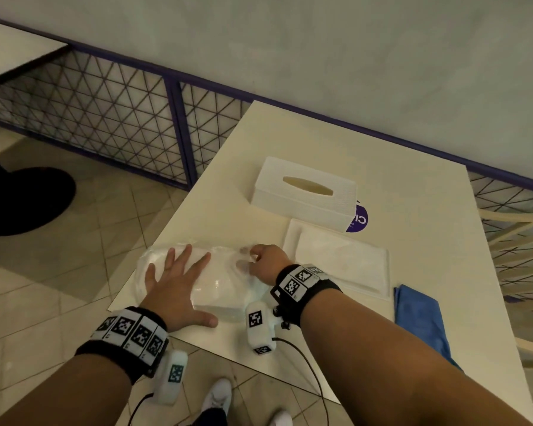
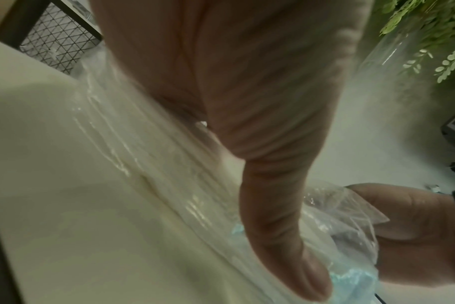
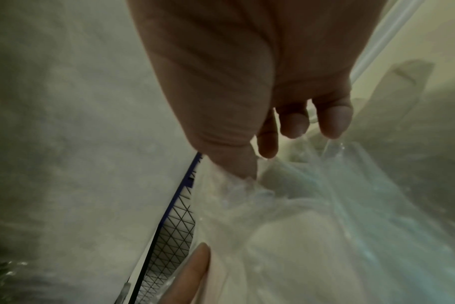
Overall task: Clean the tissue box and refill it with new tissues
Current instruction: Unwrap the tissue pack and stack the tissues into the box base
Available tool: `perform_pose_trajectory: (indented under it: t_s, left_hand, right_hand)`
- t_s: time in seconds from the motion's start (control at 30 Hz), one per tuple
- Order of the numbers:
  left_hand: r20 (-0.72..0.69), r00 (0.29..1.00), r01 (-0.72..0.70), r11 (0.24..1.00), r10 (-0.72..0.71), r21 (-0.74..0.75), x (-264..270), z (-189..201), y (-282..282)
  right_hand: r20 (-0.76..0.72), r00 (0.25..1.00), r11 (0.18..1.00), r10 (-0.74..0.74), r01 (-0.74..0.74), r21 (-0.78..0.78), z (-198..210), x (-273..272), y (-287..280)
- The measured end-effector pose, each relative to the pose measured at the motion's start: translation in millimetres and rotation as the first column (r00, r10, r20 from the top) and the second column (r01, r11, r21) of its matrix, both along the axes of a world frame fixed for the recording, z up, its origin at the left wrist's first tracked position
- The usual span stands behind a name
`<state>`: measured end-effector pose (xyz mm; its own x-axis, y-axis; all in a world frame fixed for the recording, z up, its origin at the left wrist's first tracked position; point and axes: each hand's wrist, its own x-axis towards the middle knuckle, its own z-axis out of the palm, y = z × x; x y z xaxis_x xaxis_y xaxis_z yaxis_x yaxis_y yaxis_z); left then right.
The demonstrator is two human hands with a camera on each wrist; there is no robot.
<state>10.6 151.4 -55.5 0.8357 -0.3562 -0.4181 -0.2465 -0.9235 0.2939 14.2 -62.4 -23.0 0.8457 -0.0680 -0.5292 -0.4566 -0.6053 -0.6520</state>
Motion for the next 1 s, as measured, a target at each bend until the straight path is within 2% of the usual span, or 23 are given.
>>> perform_pose_trajectory:
  t_s: [0.2, 0.37, 0.47, 0.57, 0.67, 0.8, 0.87, 1.0]
  left_hand:
    - [0.024, 0.999, -0.023, 1.000, 0.023, -0.008, -3.7, -1.7, -3.2]
    - [0.029, 0.999, -0.039, 0.999, 0.039, -0.006, -4.3, -2.1, -6.2]
    - [0.030, 0.998, -0.047, 0.999, 0.047, -0.007, -5.0, -1.0, -8.5]
    - [0.024, 0.998, -0.050, 0.999, 0.050, -0.010, -5.8, -0.6, -10.2]
    - [0.024, 0.998, -0.052, 0.999, 0.052, -0.007, -7.2, -1.4, -11.3]
    - [0.027, 0.998, -0.055, 0.998, 0.055, 0.007, -8.3, -2.2, -11.5]
    - [0.024, 0.998, -0.055, 0.998, 0.055, 0.008, -8.4, -2.0, -11.7]
    - [0.022, 0.998, -0.060, 0.998, 0.060, 0.012, -9.1, -1.0, -12.5]
  right_hand:
    - [-0.033, 0.999, 0.994, 0.003, -0.007, -0.112, -0.6, 3.9, 3.2]
    - [-0.099, 0.995, 0.994, -0.016, 0.005, -0.110, -0.7, 4.4, 5.9]
    - [-0.124, 0.988, 0.995, -0.092, 0.086, -0.049, 2.0, 0.9, 7.9]
    - [-0.156, 0.983, 0.996, -0.092, 0.090, -0.019, 4.0, -2.4, 9.0]
    - [-0.073, 0.989, 0.992, -0.126, 0.125, -0.018, 1.6, -5.1, 9.2]
    - [0.095, 0.991, 0.980, -0.090, 0.105, -0.171, 1.6, -8.9, 11.2]
    - [0.104, 0.993, 0.973, -0.051, 0.073, -0.220, 4.4, -10.3, 12.6]
    - [0.087, 0.996, 0.975, -0.011, 0.029, -0.219, 9.2, -11.0, 16.7]
